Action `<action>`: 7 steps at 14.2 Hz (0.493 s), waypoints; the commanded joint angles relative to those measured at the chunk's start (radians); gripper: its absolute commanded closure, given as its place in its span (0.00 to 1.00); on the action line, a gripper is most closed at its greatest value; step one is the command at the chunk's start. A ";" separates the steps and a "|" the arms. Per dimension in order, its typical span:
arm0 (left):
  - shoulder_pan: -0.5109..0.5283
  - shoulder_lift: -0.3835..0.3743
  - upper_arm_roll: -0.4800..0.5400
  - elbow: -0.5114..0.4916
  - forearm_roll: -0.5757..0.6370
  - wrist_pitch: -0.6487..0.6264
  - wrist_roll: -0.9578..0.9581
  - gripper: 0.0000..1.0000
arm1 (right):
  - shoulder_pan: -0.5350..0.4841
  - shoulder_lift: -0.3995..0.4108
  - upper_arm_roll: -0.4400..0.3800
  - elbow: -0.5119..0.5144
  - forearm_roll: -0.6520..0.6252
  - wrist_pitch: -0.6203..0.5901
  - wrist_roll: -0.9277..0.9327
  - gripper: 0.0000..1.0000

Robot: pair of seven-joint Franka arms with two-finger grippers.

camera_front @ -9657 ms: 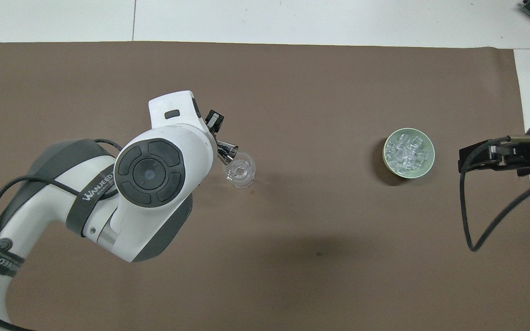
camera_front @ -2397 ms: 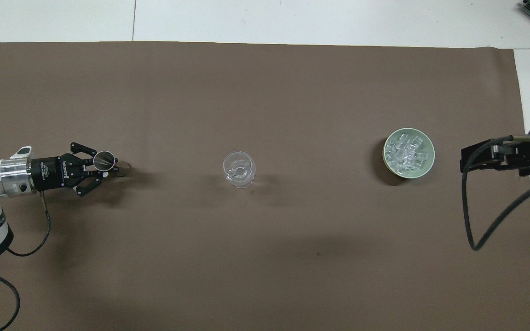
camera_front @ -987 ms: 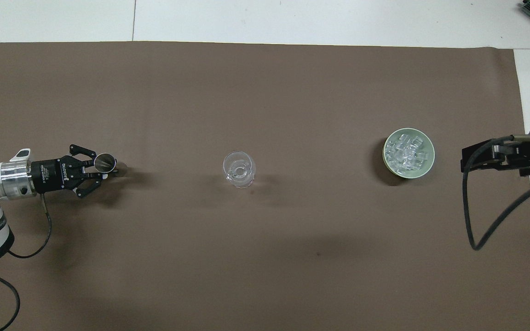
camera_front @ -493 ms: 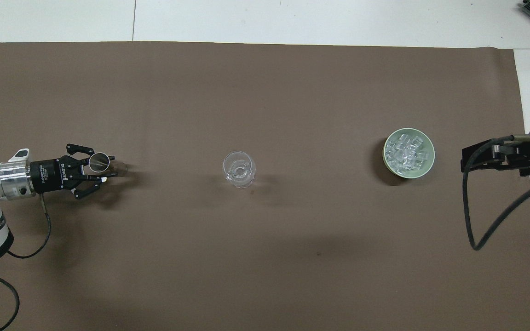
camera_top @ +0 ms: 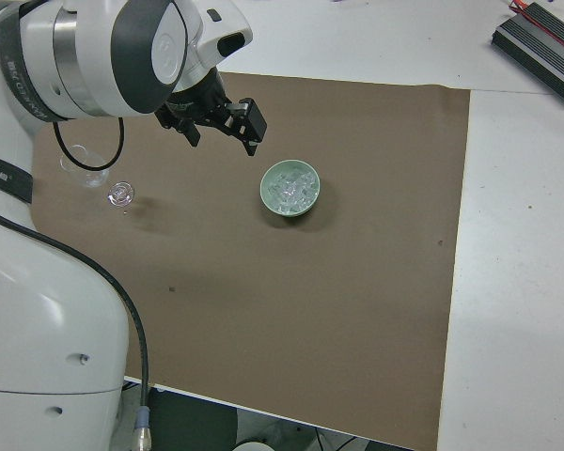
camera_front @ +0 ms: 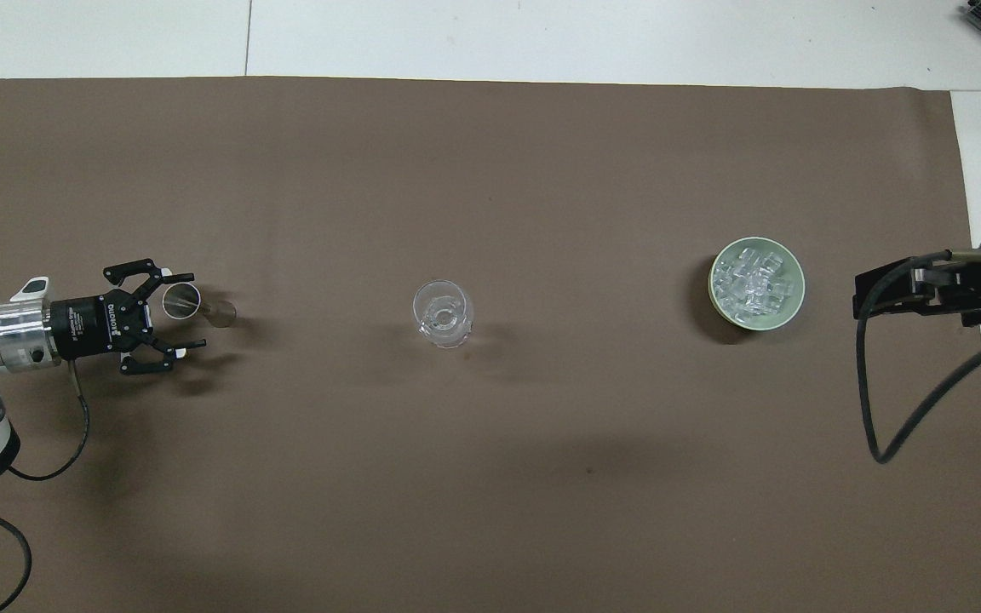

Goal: Pour wine and add ice with both arms
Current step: 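Open the left gripper and draw it back from the cup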

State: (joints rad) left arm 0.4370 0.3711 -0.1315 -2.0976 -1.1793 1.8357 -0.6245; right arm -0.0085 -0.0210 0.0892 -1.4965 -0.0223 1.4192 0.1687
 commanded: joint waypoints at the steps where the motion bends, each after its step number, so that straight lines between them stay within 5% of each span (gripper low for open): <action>1: 0.051 -0.009 -0.007 -0.001 0.062 -0.038 0.017 0.00 | -0.021 -0.010 0.007 -0.014 0.005 0.021 -0.018 0.00; 7: 0.083 -0.061 -0.007 0.103 0.239 -0.093 0.039 0.00 | -0.021 -0.010 0.007 -0.014 0.007 0.020 -0.018 0.00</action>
State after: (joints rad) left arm 0.5091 0.3569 -0.1314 -2.0283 -1.0076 1.7755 -0.5823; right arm -0.0085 -0.0210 0.0892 -1.4965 -0.0223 1.4193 0.1687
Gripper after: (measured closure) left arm 0.000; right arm 0.000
